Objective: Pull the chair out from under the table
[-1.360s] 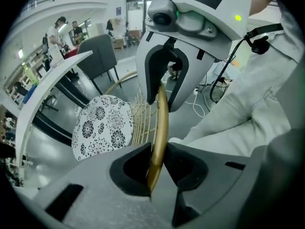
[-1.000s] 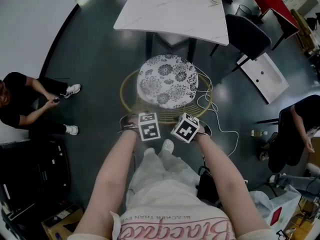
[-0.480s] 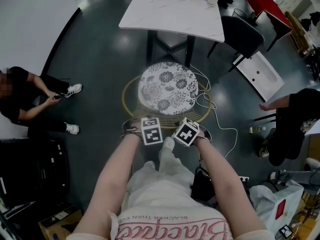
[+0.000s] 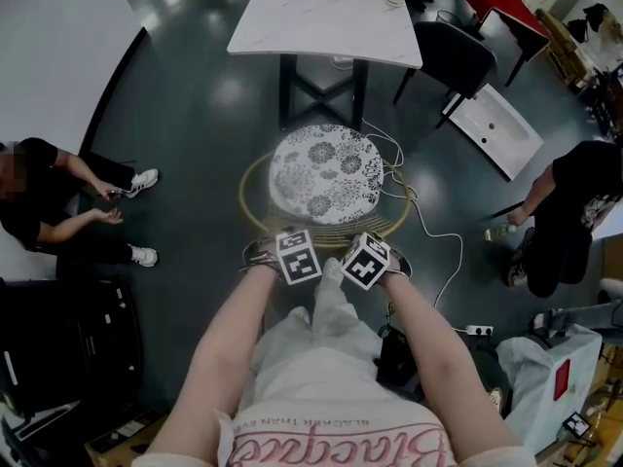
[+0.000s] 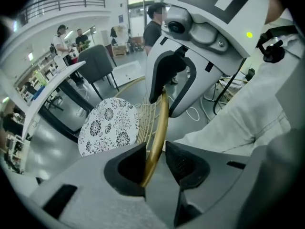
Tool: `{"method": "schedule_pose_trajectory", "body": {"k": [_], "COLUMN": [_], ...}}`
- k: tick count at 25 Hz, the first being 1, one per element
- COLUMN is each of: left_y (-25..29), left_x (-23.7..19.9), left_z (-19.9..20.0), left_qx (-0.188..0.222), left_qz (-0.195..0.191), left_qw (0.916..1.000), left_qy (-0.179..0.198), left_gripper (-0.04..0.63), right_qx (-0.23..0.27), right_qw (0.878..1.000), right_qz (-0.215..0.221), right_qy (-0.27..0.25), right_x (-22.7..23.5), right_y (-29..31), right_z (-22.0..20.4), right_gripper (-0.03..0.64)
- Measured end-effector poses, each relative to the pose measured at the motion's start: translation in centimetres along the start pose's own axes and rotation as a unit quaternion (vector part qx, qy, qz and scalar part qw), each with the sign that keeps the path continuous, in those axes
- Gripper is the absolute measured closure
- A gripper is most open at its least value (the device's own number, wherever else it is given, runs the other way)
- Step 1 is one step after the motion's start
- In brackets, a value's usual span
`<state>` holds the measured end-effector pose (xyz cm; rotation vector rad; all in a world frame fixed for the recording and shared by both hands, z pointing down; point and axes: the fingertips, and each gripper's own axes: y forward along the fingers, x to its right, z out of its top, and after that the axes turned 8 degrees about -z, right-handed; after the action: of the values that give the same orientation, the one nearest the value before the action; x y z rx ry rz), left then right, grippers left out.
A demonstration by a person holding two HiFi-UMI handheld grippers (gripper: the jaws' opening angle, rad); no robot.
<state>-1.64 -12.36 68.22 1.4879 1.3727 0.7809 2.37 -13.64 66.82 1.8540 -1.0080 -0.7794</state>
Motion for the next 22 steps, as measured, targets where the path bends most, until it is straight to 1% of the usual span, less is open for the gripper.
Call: {"method": "schedule_pose_trajectory", "body": {"k": [2,4,8,10,13,15,18,20,22], "left_y": [-0.1,-0.3,-1.4,-2.6,-5.1,-7.3,-10.7,-13.1,-15.6], "left_x": [0.0,-0.1,-0.1,-0.1,0.1,0.3,0.7,1.2,1.9], "left_z": [-0.1,-0.2,-0.1,0.0,0.5,1.2,1.8,2.1,2.7], "left_qx": [0.006,0.007,0.018,0.034,0.083,0.124,0.177,0.211,0.248], "left_qz": [0.015,0.033,0.061,0.069,0.081,0.094,0.123,0.143,0.158], "left_qw": [0.9999,0.9994,0.998,0.9971,0.993,0.9873,0.9755,0.9661,0.9549], "left_qy": [-0.006,-0.004,0.002,0.0,-0.019,-0.032,-0.042,-0.042,-0.041], "left_gripper": [0.481,0.462,0.456,0.456,0.456,0.456,0.456,0.457,0.457], "right_qx": [0.013,0.026,0.038,0.05,0.08,0.105,0.156,0.188,0.217], "right_qw": [1.0,0.999,0.999,0.998,0.995,0.99,0.978,0.97,0.962], "right_qz": [-0.004,-0.003,-0.015,-0.023,-0.037,-0.044,-0.048,-0.056,-0.071], "right_qy": [0.016,0.021,0.025,0.034,0.052,0.081,0.13,0.147,0.15], "right_x": [-0.1,-0.4,-0.7,-0.8,-1.1,-1.1,-0.9,-1.1,-1.3], "right_y": [-0.7,-1.6,-3.3,-4.1,-5.5,-6.9,-9.6,-11.5,-13.6], "right_z": [0.4,0.7,0.3,0.6,1.7,2.9,5.6,7.4,8.8], "right_gripper": [0.476,0.476,0.474,0.474,0.474,0.474,0.474,0.474,0.476]}}
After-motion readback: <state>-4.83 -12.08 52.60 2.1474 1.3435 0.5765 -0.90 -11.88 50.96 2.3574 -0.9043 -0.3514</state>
